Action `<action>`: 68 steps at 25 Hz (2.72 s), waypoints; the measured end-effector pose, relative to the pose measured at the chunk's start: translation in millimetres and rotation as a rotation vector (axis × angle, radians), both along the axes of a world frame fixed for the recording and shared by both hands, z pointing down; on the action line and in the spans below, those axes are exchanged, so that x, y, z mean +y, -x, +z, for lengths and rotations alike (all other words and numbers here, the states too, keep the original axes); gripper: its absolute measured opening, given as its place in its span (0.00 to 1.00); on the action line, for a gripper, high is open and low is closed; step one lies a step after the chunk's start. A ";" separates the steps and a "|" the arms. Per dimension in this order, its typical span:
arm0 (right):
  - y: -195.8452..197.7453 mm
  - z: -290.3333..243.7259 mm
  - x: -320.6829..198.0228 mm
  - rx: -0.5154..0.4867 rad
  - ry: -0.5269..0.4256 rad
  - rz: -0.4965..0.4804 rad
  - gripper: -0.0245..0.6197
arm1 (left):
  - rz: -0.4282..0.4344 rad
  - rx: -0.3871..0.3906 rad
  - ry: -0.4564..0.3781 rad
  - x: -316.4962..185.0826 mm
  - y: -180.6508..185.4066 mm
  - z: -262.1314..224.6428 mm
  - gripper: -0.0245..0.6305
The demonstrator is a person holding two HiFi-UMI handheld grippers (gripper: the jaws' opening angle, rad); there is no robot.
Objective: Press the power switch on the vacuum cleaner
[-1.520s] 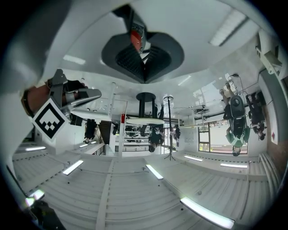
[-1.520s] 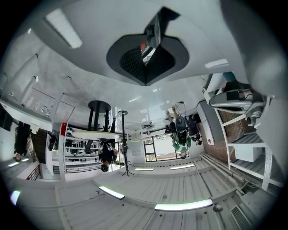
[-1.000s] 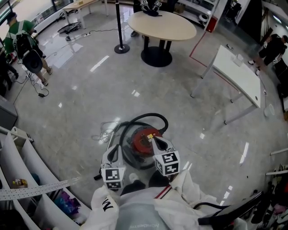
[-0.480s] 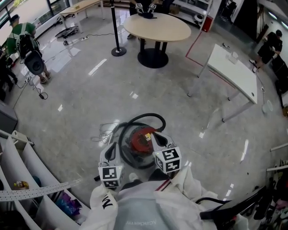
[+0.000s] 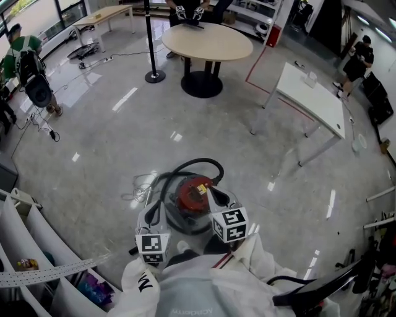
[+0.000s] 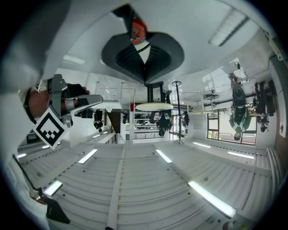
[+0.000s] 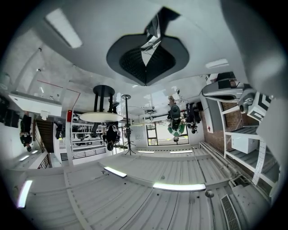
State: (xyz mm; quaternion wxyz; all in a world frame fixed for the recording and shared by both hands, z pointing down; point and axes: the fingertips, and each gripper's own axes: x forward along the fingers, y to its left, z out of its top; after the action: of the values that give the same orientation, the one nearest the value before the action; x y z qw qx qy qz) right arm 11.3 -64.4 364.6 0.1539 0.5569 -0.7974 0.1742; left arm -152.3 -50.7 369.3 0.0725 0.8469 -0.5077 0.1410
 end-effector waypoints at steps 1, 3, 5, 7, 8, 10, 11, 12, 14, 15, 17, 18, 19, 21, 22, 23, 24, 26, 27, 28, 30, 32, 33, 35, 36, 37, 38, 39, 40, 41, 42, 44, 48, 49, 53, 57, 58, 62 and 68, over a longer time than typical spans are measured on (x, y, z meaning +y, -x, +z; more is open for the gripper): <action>0.9 -1.9 1.1 0.002 -0.004 0.004 0.04 | 0.008 0.000 -0.006 -0.2 -0.2 -2.1 0.04; 1.4 -4.3 4.9 0.003 -0.007 0.012 0.04 | 0.012 0.006 -0.011 -0.1 0.3 -5.0 0.04; -1.3 -4.1 10.8 0.005 -0.003 0.018 0.04 | 0.012 0.007 -0.005 2.2 0.3 -1.6 0.04; -7.0 -2.7 16.5 0.010 0.004 0.024 0.04 | 0.012 0.004 0.000 5.1 -1.9 -0.1 0.04; -10.2 -2.0 19.0 0.012 0.007 0.027 0.04 | 0.011 0.006 0.002 6.9 -4.0 -1.0 0.04; -16.5 -1.6 23.2 0.013 0.009 0.031 0.04 | 0.011 0.016 0.009 12.0 -9.2 -1.9 0.04; -19.1 -2.0 25.4 0.012 0.009 0.031 0.04 | 0.009 0.018 0.013 15.2 -11.3 -1.1 0.04; -21.3 -2.9 27.9 0.011 0.009 0.029 0.04 | 0.006 0.018 0.016 18.6 -13.1 0.2 0.04; -24.8 -6.0 33.8 0.005 0.005 0.022 0.04 | -0.001 0.014 0.019 24.6 -17.0 2.3 0.04; -26.9 -7.5 37.1 0.002 0.000 0.017 0.04 | -0.003 0.012 0.017 27.2 -20.3 1.7 0.04; -33.0 -9.4 43.9 -0.002 -0.006 0.012 0.04 | -0.004 0.009 0.007 32.5 -28.4 -1.1 0.04; -36.5 -9.8 47.4 -0.005 -0.008 0.010 0.04 | -0.005 0.009 0.003 35.6 -33.3 -3.9 0.04; -39.9 -9.9 51.4 -0.009 -0.008 0.007 0.04 | -0.004 0.010 0.000 39.5 -38.4 -6.5 0.04; -46.3 -8.7 60.8 -0.021 -0.008 0.004 0.04 | -0.002 0.008 0.004 49.8 -47.9 -6.8 0.04; -49.1 -7.6 65.8 -0.028 -0.007 0.002 0.04 | -0.002 0.004 0.007 55.3 -52.0 -5.7 0.04; -51.7 -6.4 70.6 -0.035 -0.006 0.001 0.04 | -0.003 -0.003 0.009 60.8 -55.4 -4.8 0.04; -53.9 -5.3 75.4 -0.040 -0.005 -0.002 0.04 | -0.006 -0.009 0.009 66.0 -58.5 -4.6 0.04; -58.1 -3.9 85.0 -0.050 -0.005 -0.009 0.04 | -0.009 -0.018 0.008 76.2 -64.6 -5.1 0.04; -60.6 -3.5 89.8 -0.054 -0.005 -0.011 0.04 | -0.009 -0.023 0.008 81.0 -67.7 -5.0 0.04; -63.3 -3.0 94.6 -0.057 -0.005 -0.012 0.04 | -0.009 -0.027 0.009 85.9 -70.9 -4.7 0.04; -69.4 -1.6 103.7 -0.064 -0.007 -0.014 0.04 | -0.011 -0.034 0.008 95.2 -76.8 -4.5 0.04; -75.7 -1.0 111.5 -0.066 -0.006 -0.015 0.04 | -0.014 -0.037 0.004 102.9 -83.2 -6.3 0.04; -79.0 -1.4 114.7 -0.068 -0.006 -0.016 0.04 | -0.014 -0.037 0.000 106.2 -87.0 -7.7 0.04; -85.4 -2.9 121.8 -0.070 -0.011 -0.017 0.04 | -0.012 -0.039 -0.007 112.9 -94.9 -10.0 0.04; -88.1 -3.8 126.0 -0.071 -0.014 -0.018 0.04 | -0.012 -0.040 -0.009 116.5 -98.3 -10.7 0.04; -90.5 -4.9 130.3 -0.073 -0.017 -0.019 0.04 | -0.013 -0.040 -0.011 120.0 -101.3 -11.4 0.04; -92.6 -5.8 134.8 -0.075 -0.019 -0.020 0.04 | -0.014 -0.041 -0.014 123.7 -104.0 -12.2 0.04; -94.7 -6.3 139.5 -0.077 -0.021 -0.022 0.04 | -0.015 -0.041 -0.017 127.4 -106.8 -13.2 0.04; -97.0 -6.4 144.0 -0.079 -0.021 -0.022 0.04 | -0.015 -0.041 -0.019 131.1 -109.7 -14.0 0.04; -99.4 -6.0 148.0 -0.082 -0.021 -0.022 0.04 | -0.014 -0.043 -0.021 134.6 -112.8 -14.7 0.04; -101.7 -5.3 151.5 -0.085 -0.020 -0.021 0.04 | -0.013 -0.045 -0.022 138.1 -115.5 -15.0 0.04; -104.1 -3.7 157.1 -0.091 -0.016 -0.021 0.04 | -0.012 -0.050 -0.019 144.6 -118.7 -14.5 0.04; -104.3 -4.7 161.1 -0.102 -0.020 -0.027 0.04 | -0.008 -0.062 -0.018 149.3 -121.5 -15.9 0.04; -104.7 -5.2 160.4 -0.106 -0.023 -0.026 0.04 | -0.005 -0.067 -0.021 148.5 -122.4 -16.9 0.04; -104.8 -6.6 156.8 -0.124 -0.032 -0.020 0.04 | 0.010 -0.079 -0.025 144.7 -126.1 -18.0 0.04; -101.1 -8.7 155.4 -0.133 -0.039 -0.019 0.04 | 0.027 -0.080 -0.027 140.2 -128.7 -19.2 0.04; -99.4 -11.1 155.5 -0.135 -0.047 -0.021 0.04 | 0.030 -0.080 -0.030 138.9 -128.5 -19.8 0.04; -96.1 -20.6 155.6 -0.127 -0.073 -0.021 0.04 | 0.039 -0.077 -0.042 134.1 -129.0 -22.6 0.04; -85.5 -25.6 156.3 -0.106 -0.077 -0.026 0.04 | 0.046 -0.071 -0.058 130.3 -120.9 -29.0 0.04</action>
State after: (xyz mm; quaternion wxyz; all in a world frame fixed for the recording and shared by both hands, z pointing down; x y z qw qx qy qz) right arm 96.7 91.9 339.0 0.0923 0.5421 -0.8176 0.1706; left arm -31.4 79.6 340.3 0.0268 0.8546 -0.4940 0.1577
